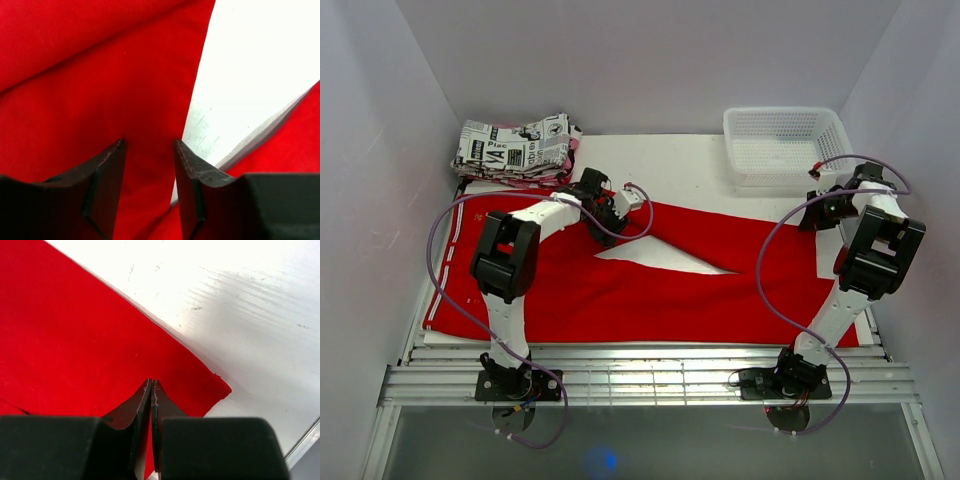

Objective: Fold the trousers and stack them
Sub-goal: Flatten the trousers out

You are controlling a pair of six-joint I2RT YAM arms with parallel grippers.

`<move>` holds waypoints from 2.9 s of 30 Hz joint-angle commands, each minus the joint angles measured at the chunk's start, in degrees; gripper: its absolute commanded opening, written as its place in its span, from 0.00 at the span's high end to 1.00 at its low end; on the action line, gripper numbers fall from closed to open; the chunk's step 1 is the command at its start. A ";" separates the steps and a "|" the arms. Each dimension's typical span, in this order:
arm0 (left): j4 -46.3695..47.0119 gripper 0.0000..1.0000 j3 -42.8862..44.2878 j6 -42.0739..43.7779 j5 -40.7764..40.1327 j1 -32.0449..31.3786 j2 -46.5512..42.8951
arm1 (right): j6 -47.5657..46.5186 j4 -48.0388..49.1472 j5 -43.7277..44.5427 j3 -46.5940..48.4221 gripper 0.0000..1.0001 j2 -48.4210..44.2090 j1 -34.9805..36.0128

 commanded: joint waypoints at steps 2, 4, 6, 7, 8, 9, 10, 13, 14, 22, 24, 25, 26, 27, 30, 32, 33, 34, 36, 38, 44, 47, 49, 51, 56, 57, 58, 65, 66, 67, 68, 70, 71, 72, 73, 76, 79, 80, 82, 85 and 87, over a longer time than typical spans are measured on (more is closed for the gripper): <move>2.11 0.54 -0.84 1.45 -0.37 -1.19 -0.29 | 1.13 -1.93 -1.92 2.37 0.92 -1.85 0.11; 2.11 0.59 -2.25 1.54 -0.37 -1.28 -0.55 | 1.57 -1.94 -2.19 1.76 0.92 -2.11 0.28; 2.11 0.63 -3.21 1.45 -0.55 -1.28 -0.81 | 3.41 -0.11 0.42 -0.43 0.57 -2.98 0.81; 2.20 0.64 -3.39 1.54 -0.55 -1.28 -0.99 | 4.11 1.03 1.40 -1.40 0.38 -3.86 0.90; 2.02 0.64 -3.57 1.45 -0.46 -1.28 -1.16 | 5.95 2.61 2.80 -3.84 0.26 -4.30 1.07; 2.11 0.64 -3.74 1.54 -0.55 -1.28 -1.25 | 6.75 5.76 4.82 -5.00 0.04 -4.74 1.16; 1.93 0.65 -3.75 1.37 -0.55 -1.28 -1.34 | 7.10 6.66 5.62 -5.79 0.06 -5.01 1.34; 1.41 0.65 -3.48 1.10 -0.72 -1.28 -1.17 | 6.50 6.94 8.79 -7.38 0.10 -3.87 2.57; 1.40 0.65 -3.40 1.02 -0.64 -1.36 -1.17 | 6.41 6.59 9.32 -7.64 0.10 -3.61 2.92; 0.44 0.66 -3.13 0.05 -0.81 -1.63 -0.64 | 7.02 15.63 22.48 -19.93 0.22 -5.28 7.75; -0.44 0.68 -3.22 0.31 -0.29 -1.80 -0.46 | 7.02 17.47 25.56 -21.09 0.52 -4.84 8.45; -0.70 0.70 -3.22 0.49 0.15 -1.89 -0.55 | 7.02 17.83 26.02 -21.44 0.65 -4.40 8.37; -1.40 0.75 -3.22 1.10 0.50 -2.06 -0.55 | 6.85 18.01 26.80 -21.27 0.74 -4.13 8.46; -1.67 0.78 -3.65 1.62 0.77 -2.07 -0.72 | 6.84 17.83 27.94 -21.01 0.92 -3.96 8.37; -3.60 0.89 -5.23 4.87 2.00 -2.07 -1.43 | 5.71 17.04 28.39 -19.25 0.92 -4.57 7.76; -5.35 0.92 -6.73 8.90 3.32 -2.07 -2.92 | 4.57 16.87 28.39 -16.98 0.92 -5.45 7.40; -5.80 0.96 -8.74 10.40 3.41 -2.07 -3.71 | 4.21 16.26 28.48 -15.92 0.92 -5.62 7.05; -6.06 0.97 -9.80 11.72 3.41 -2.07 -4.41 | 3.86 15.90 28.57 -14.78 0.92 -5.62 6.79; -7.38 1.00 -11.82 16.01 3.23 -2.07 -6.52 | 2.90 14.76 28.74 -11.27 0.92 -5.28 6.26; -9.04 1.00 -14.55 18.93 3.41 -2.07 -8.71 | 2.36 14.23 29.10 -8.89 0.92 -4.40 5.91; -9.67 1.00 -17.02 21.06 3.14 -2.07 -11.62 | 1.13 13.00 29.80 -1.68 0.92 -0.71 5.73; -10.37 1.00 -14.75 19.04 4.63 -2.07 -11.62 | 1.13 13.52 31.89 1.22 0.92 0.96 5.64; -10.46 1.00 -13.86 17.72 5.60 -2.07 -11.97 | 1.13 14.40 33.66 2.63 0.92 1.93 5.64; -9.94 0.84 -11.58 15.53 5.43 -2.15 -11.80 | 1.13 14.58 33.67 3.42 0.92 2.55 5.73; -9.23 0.46 -3.85 5.53 6.04 -2.15 -12.94 | 1.04 8.71 31.65 7.11 0.63 2.64 5.73; -9.23 0.38 -2.27 3.67 5.78 -2.07 -13.12 | 1.04 6.17 31.04 7.47 0.46 2.29 5.73; -9.32 0.36 0.97 1.82 5.17 -1.81 -13.03 | 1.04 4.75 30.68 7.73 0.38 1.15 5.64; -18.88 0.32 14.00 -13.13 4.20 10.73 -10.05 | -8.16 -15.96 16.82 10.63 0.14 -6.32 5.64; -19.94 0.32 14.18 -14.09 4.46 12.85 -10.04 | -10.19 -20.09 12.96 10.81 0.18 -7.20 5.73; -21.61 0.32 13.92 -14.28 4.72 17.57 -10.04 | -13.43 -26.75 11.36 10.11 0.19 -7.73 5.73; -22.41 0.32 13.48 -14.10 5.16 20.06 -10.04 | -14.85 -29.25 10.47 8.98 0.22 -8.17 5.99; -24.51 0.33 12.78 -12.53 4.99 26.54 -9.87 | -16.96 -31.64 10.03 3.03 0.34 -10.27 6.17; -24.87 0.35 11.73 -12.00 4.47 28.15 -9.69 | -17.23 -31.56 10.11 0.55 0.37 -11.24 6.43; -25.05 0.35 10.16 -10.78 3.94 30.78 -10.04 | -17.41 -30.34 10.46 -4.61 0.47 -13.95 7.04; -24.88 0.35 9.36 -10.50 3.67 31.85 -10.04 | -17.41 -29.64 10.90 -7.01 0.50 -14.58 7.40; -24.87 0.36 6.29 -9.45 3.23 35.02 -10.39 | -15.92 -25.16 13.61 -15.10 0.57 -16.08 9.59; -24.70 0.38 3.13 -8.22 2.62 36.95 -10.39 | -12.77 -17.72 18.00 -20.38 0.61 -15.30 10.57; -24.52 0.39 2.50 -8.13 2.27 37.74 -10.05 | -11.97 -15.94 19.15 -21.00 0.62 -14.60 10.57; -24.35 0.40 1.36 -7.60 1.13 38.45 -9.52 | -10.22 -11.20 22.31 -21.62 0.64 -12.49 10.48; -23.12 0.41 -0.93 -8.21 -0.98 40.38 -8.81 | -8.89 -6.62 26.26 -20.23 0.65 -9.51 10.48; -22.07 0.43 -2.77 -9.00 -1.86 41.96 -8.55 | -8.71 -4.68 28.47 -19.34 0.66 -8.09 10.39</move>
